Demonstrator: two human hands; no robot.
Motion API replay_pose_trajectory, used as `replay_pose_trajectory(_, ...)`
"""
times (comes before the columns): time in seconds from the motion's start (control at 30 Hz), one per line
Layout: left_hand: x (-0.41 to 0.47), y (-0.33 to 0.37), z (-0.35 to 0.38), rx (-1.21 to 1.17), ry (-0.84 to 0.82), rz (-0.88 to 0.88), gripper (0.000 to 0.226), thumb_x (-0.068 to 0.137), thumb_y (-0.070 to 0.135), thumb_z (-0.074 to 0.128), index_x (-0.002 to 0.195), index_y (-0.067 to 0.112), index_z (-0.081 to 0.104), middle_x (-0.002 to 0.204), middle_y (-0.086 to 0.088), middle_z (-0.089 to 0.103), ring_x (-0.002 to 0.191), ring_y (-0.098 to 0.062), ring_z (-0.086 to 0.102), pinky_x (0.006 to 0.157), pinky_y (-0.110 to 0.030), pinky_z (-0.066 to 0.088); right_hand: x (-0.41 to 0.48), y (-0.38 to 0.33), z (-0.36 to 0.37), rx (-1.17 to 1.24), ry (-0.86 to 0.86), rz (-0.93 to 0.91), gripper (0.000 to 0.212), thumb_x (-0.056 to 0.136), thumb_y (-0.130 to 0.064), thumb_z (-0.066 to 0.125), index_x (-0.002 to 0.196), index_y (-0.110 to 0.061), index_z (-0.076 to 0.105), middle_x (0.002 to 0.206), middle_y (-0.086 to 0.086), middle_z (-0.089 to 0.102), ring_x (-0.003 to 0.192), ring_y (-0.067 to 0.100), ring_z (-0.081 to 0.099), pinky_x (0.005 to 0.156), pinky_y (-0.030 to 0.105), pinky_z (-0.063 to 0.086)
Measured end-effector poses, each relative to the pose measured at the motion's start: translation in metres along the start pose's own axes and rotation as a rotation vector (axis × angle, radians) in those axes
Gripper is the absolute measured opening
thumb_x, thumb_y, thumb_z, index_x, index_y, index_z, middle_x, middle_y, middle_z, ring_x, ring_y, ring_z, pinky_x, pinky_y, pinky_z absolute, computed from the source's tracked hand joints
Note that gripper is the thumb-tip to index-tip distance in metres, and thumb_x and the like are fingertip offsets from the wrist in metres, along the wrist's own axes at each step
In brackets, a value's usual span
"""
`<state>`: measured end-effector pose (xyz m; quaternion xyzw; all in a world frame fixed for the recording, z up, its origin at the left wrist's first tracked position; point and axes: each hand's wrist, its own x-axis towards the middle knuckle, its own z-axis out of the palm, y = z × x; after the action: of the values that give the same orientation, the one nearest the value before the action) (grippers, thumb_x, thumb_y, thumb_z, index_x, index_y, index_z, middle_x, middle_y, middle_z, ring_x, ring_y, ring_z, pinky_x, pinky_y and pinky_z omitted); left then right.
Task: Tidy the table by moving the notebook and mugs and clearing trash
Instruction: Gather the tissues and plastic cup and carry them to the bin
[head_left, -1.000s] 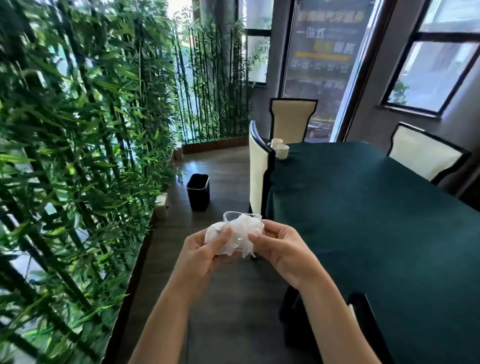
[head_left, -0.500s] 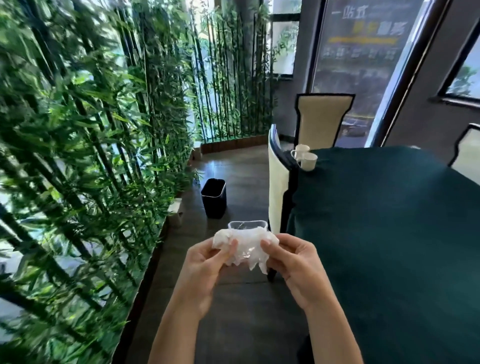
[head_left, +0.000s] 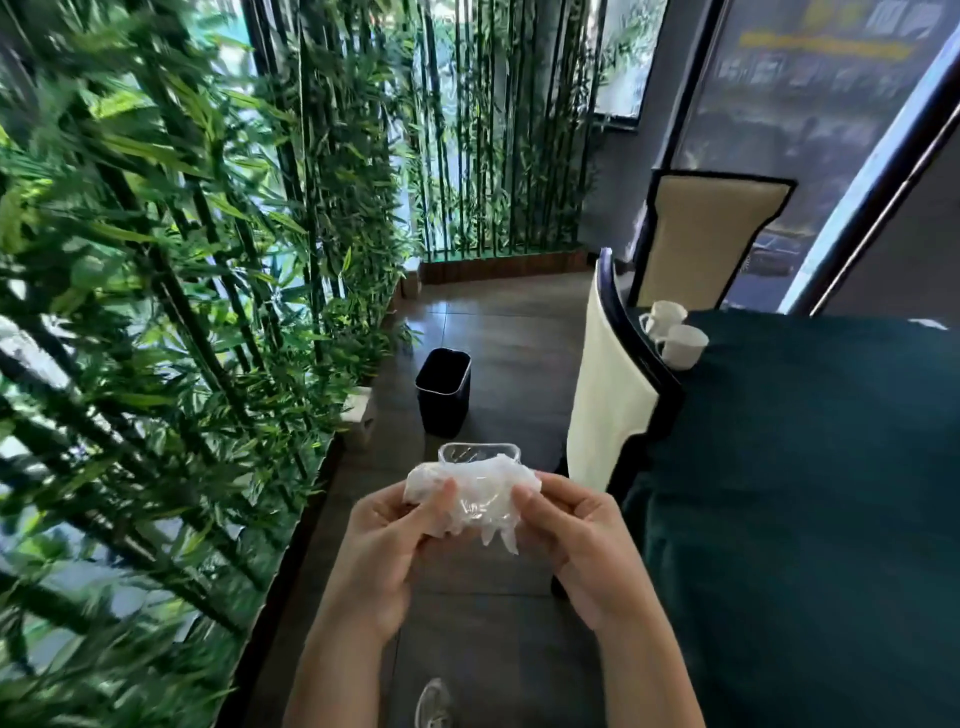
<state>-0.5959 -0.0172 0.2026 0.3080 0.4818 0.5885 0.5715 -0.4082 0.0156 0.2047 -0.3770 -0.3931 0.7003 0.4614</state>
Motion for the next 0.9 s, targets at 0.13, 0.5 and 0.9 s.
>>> replay_pose_trajectory(0.13,0.066,0.035,-0.023,-0.049,0.013,0.014,0.027,0.075,0.030,0.091,0.088,0.006,0.087,0.089,-0.018,0.083,0.078,-0.024,0.080,0.078,-0.042,0.066,0.072,-0.009,0.034,-0.007,-0.009,-0.001,0.053,0.072,-0.039,0.091,0.111,-0.006,0.081,0.098,0.015,0.081,0.081,0.018,0.074,0.071,0.023,0.060)
replay_pose_trajectory(0.5,0.207,0.078,-0.058,-0.081,-0.029,0.013,0.029,0.072,0.033,0.082,0.084,0.007,0.087,0.086,-0.015,0.083,0.076,-0.020,0.079,0.073,-0.035,0.066,0.214,-0.018,0.071,0.011,0.006,0.003,0.057,0.071,-0.042,0.092,0.113,-0.005,0.080,0.104,0.026,0.075,0.096,0.037,0.059,0.077,0.034,0.053)
replay_pose_trajectory(0.9,0.399,0.088,-0.052,-0.045,-0.016,-0.001,0.033,0.069,0.025,0.094,0.092,0.004,0.086,0.092,-0.018,0.082,0.083,-0.023,0.081,0.077,-0.039,0.068,0.404,-0.041,0.048,0.024,0.033,-0.040,0.029,0.082,-0.022,0.081,0.106,-0.005,0.083,0.102,0.019,0.082,0.087,0.024,0.077,0.072,0.025,0.061)
